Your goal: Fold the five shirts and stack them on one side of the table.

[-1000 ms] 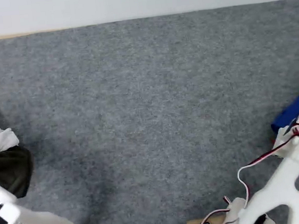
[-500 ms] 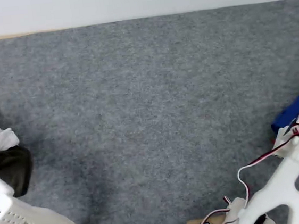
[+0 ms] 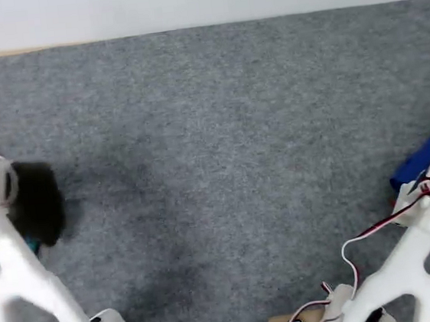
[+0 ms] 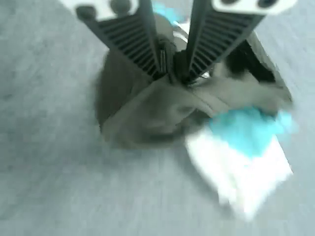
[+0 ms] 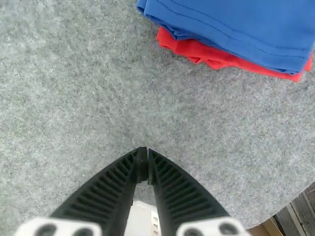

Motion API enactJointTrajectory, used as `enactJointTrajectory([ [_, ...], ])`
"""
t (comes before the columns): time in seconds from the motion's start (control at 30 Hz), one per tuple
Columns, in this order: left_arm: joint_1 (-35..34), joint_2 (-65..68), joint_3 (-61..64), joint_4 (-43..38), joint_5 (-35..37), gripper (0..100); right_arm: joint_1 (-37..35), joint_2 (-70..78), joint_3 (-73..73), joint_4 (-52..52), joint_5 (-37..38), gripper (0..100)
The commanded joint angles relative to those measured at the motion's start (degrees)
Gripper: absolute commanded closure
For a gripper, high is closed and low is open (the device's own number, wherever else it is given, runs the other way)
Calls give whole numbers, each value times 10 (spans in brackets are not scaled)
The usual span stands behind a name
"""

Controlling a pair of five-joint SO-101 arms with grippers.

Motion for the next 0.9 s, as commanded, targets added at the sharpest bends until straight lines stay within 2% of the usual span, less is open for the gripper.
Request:
enactJointTrajectory([
  [0.0, 95, -103, -23, -47, 49, 998, -2, -34, 4, 22, -3, 988],
  [0.17, 164, -144, -33, -183, 116, 998, -23, -105, 74, 20, -2, 988],
  [0.4, 263, -107, -156, -319, 118, 998, -68, -217, 163, -11, -1, 988],
  [0.57, 344, -17, -278, -331, 98, 998, -108, -265, 199, -26, 38, 988],
  [0.87, 440, 193, -549, -324, 43, 998, -111, -305, 229, -42, 39, 988],
])
